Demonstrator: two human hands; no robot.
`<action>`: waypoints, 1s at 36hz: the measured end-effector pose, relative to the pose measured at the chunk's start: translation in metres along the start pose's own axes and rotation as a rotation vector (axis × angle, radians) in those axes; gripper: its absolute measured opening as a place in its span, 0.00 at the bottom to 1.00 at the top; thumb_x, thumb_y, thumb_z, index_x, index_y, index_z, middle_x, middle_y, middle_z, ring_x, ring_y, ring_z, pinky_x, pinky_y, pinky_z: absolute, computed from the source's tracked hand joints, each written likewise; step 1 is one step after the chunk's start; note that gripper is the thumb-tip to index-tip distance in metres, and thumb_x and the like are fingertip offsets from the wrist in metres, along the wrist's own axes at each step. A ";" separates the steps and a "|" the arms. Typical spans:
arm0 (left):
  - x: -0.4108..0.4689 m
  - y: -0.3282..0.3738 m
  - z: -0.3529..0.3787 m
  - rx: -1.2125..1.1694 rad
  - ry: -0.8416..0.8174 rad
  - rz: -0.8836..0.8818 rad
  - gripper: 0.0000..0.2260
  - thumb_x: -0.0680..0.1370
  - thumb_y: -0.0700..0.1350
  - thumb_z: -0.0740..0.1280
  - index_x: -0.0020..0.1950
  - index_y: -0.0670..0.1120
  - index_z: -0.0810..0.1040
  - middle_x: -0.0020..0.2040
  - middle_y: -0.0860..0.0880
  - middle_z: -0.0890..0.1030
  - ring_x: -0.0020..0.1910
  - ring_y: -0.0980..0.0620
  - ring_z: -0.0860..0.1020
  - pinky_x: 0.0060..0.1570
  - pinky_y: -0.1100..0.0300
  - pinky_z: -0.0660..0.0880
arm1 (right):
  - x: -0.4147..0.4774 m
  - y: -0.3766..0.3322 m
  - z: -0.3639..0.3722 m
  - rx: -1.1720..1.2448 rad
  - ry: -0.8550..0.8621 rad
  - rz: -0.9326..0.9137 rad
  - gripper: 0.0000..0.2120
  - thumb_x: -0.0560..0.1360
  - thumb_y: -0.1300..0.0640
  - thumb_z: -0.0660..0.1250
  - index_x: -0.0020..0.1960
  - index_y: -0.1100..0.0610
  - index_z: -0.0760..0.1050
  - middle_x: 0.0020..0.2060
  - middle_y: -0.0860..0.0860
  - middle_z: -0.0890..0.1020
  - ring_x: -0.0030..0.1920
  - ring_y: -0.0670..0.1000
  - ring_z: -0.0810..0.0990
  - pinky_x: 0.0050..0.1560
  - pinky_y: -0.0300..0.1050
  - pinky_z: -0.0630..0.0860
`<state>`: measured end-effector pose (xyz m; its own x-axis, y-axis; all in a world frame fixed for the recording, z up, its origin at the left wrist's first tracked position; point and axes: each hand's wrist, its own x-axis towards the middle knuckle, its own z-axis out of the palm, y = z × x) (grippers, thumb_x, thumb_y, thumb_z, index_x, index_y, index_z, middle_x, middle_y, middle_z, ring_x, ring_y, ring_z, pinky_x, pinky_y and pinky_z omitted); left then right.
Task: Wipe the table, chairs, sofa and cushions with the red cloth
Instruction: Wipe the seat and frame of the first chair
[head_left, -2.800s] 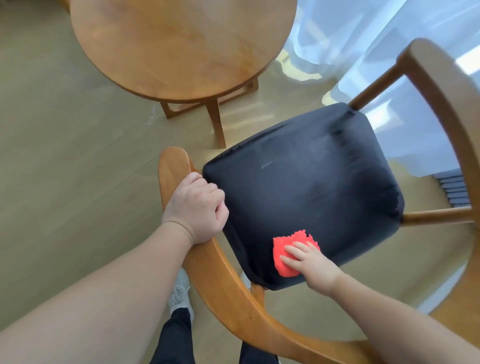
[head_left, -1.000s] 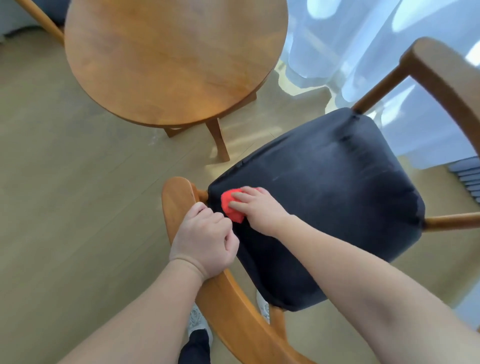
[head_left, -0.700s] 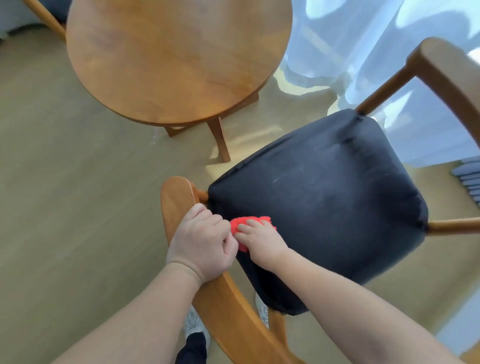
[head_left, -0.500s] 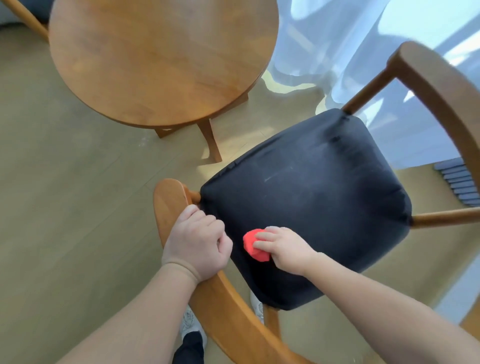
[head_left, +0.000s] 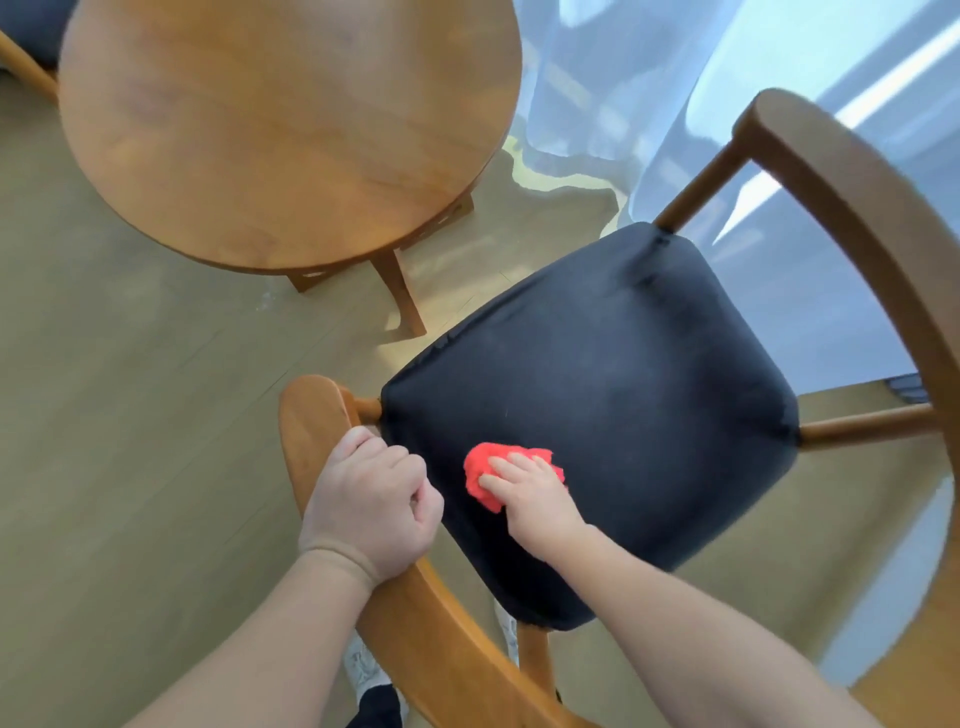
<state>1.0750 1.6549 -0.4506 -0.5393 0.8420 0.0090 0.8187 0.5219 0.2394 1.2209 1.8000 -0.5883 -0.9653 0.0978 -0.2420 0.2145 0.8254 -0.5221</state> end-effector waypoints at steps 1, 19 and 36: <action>0.001 0.001 -0.001 0.000 -0.008 -0.001 0.14 0.73 0.46 0.58 0.28 0.47 0.68 0.26 0.51 0.70 0.28 0.50 0.67 0.50 0.55 0.70 | -0.007 -0.001 0.001 0.005 -0.050 -0.022 0.15 0.65 0.68 0.61 0.46 0.54 0.78 0.44 0.51 0.78 0.46 0.58 0.74 0.45 0.53 0.73; -0.001 -0.002 0.004 -0.039 0.027 -0.009 0.12 0.74 0.47 0.56 0.30 0.51 0.64 0.26 0.51 0.71 0.32 0.55 0.62 0.51 0.52 0.73 | -0.093 0.013 -0.002 0.097 0.197 0.500 0.20 0.58 0.74 0.64 0.45 0.60 0.81 0.46 0.58 0.82 0.44 0.64 0.80 0.42 0.55 0.79; -0.002 -0.004 0.006 -0.004 0.036 -0.002 0.13 0.73 0.46 0.57 0.28 0.48 0.67 0.26 0.52 0.70 0.30 0.53 0.63 0.53 0.55 0.70 | 0.074 0.019 -0.039 -0.081 -0.032 0.393 0.17 0.69 0.66 0.61 0.55 0.51 0.72 0.55 0.46 0.74 0.55 0.55 0.71 0.47 0.49 0.69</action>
<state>1.0740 1.6522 -0.4572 -0.5479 0.8354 0.0435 0.8168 0.5231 0.2434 1.1476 1.8446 -0.5839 -0.8068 0.3987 -0.4361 0.5528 0.7699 -0.3188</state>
